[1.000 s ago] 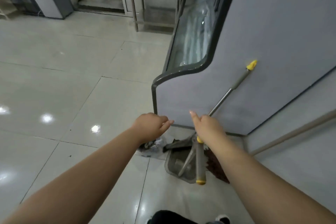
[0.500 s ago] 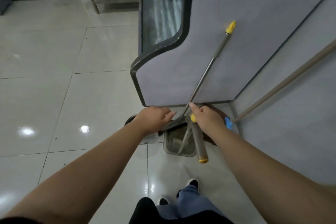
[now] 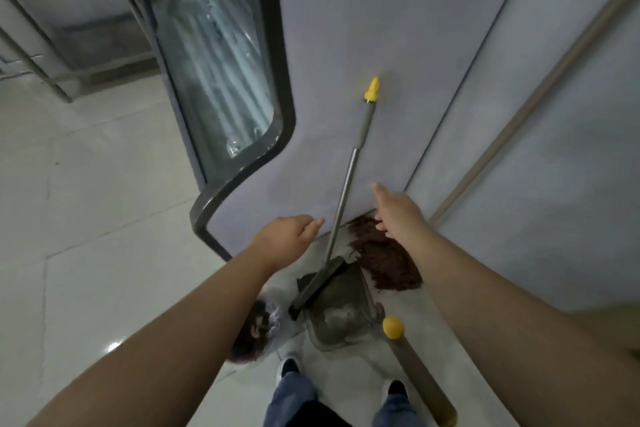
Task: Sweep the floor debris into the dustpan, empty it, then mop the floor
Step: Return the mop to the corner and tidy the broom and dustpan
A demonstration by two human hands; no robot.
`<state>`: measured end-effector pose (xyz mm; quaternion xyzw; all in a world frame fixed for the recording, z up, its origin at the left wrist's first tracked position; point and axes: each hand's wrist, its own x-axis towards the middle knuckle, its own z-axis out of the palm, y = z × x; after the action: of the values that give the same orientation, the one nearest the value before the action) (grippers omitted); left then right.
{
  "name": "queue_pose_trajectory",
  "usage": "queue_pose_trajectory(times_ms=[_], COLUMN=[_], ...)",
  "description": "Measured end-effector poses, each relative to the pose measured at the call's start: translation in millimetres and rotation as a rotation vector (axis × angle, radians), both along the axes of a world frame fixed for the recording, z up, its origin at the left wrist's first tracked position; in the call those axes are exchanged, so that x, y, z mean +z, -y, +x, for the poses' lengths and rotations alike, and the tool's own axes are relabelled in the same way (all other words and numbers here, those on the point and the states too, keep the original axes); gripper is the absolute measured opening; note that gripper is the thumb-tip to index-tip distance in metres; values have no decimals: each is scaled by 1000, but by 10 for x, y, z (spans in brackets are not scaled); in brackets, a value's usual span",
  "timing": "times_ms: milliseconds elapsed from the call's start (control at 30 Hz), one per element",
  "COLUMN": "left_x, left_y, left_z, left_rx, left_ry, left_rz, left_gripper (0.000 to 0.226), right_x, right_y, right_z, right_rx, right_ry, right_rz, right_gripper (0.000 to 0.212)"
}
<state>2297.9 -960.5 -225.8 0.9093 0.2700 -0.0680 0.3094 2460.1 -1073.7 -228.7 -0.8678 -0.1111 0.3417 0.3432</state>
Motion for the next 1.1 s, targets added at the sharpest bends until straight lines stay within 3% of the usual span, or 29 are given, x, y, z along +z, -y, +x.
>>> queue_pose_trajectory(times_ms=[100,233,367,467,567,667,800,900,1000,1100], left_x=[17,1,-61,-182,-353,-487,-505,-433,-348,-217], left_y=[-412,-750,-936,-1018,-1102,-1179,-1189,-1201,-1170,-1071], left_z=[311,748,1183,1465,1680,1774,1723,1623,1465,1275], left_rx=[-15,87,48,-54,-150,-153,-146,-87,40,109], left_ry=[61,122,169,91,-23,-29,-20,-40,-62,-28], left_rz=[-14,-133,-128,-15,177,232,205,131,16,-123], left_gripper=[47,43,45,45,42,40,39,36,35,49], right_x=[111,153,-8,-157,-333,-478,-566,-470,-235,292], right_y=[-257,-667,-982,-1114,-1262,-1466,-1582,-1491,-1341,-1257], right_z=[240,553,876,1165,1440,1572,1582,1409,1090,780], right_rx=[-96,-180,-175,-65,-20,-56,-133,-71,19,32], right_ry=[70,53,68,177,297,304,376,412,438,527], right_rz=[54,113,114,-28,-17,56,140,226,318,448], right_gripper=[53,51,51,47,31,48,40,32,19,24])
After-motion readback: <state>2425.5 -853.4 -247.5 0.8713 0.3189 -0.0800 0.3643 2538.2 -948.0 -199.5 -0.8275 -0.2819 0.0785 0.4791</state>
